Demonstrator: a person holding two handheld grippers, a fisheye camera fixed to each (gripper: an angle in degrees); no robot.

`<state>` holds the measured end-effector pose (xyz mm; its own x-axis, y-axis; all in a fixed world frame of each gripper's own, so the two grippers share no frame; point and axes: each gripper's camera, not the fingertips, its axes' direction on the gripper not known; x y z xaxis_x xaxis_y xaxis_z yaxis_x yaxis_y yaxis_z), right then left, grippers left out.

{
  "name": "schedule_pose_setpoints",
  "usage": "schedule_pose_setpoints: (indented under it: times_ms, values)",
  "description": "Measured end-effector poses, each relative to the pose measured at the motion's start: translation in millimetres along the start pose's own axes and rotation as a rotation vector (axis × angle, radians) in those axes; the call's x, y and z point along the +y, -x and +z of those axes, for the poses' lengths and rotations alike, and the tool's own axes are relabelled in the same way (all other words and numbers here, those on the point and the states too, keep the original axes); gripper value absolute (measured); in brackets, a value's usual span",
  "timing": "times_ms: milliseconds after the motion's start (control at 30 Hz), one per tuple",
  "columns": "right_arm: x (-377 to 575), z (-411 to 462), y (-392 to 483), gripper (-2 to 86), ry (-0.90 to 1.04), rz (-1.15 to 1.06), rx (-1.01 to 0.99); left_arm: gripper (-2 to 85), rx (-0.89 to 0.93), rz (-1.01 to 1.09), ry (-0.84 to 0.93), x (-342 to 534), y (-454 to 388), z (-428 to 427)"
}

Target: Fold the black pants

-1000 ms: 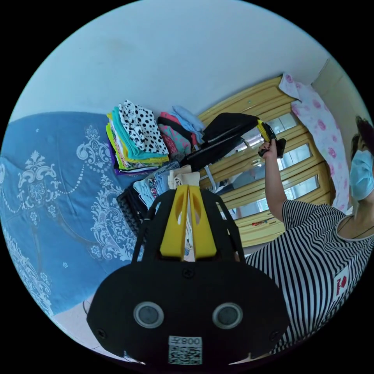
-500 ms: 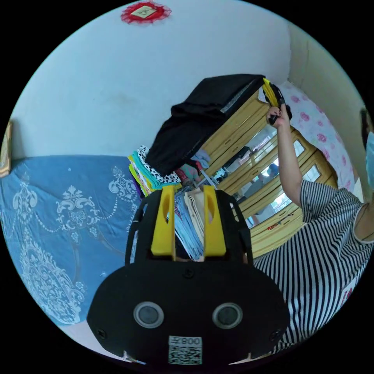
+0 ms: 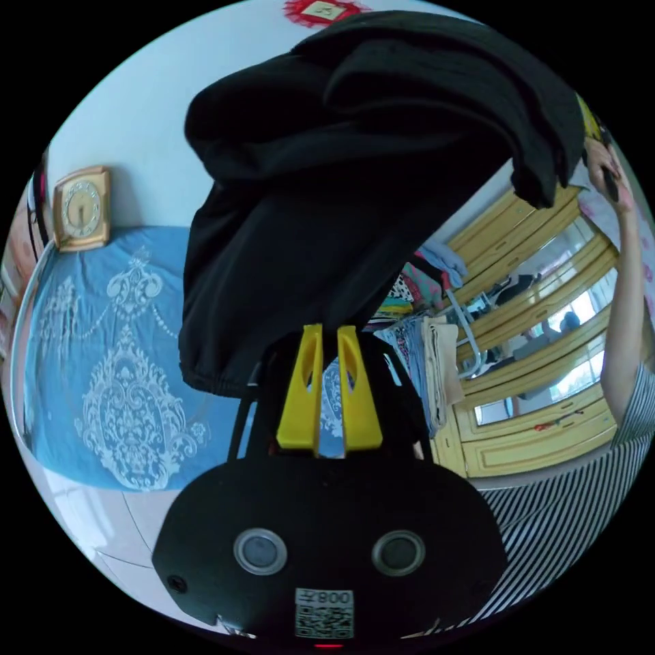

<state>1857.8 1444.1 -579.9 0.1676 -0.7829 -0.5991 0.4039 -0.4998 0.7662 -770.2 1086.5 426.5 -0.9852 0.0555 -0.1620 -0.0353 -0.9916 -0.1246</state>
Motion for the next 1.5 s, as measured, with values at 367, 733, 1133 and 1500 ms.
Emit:
schedule_pose_setpoints:
  times_ms: [367, 733, 1133, 1500]
  values:
    - [25, 76, -46, 1.9, 0.071, 0.126, -0.060, 2.7, 0.004, -0.194, 0.006, 86, 106, -167]
    - [98, 73, -68, 1.9, 0.052, 0.253, -0.074, 2.6, -0.115, -0.257, -0.058, 112, 163, -336]
    - [190, 177, -55, 1.9, 0.151, 0.414, -0.177, 2.4, -0.343, -0.271, -0.070, 134, 233, -483]
    - [228, 314, 17, 2.2, 0.195, 0.562, -0.073, 2.4, -0.291, -0.210, 0.070, 89, 412, -533]
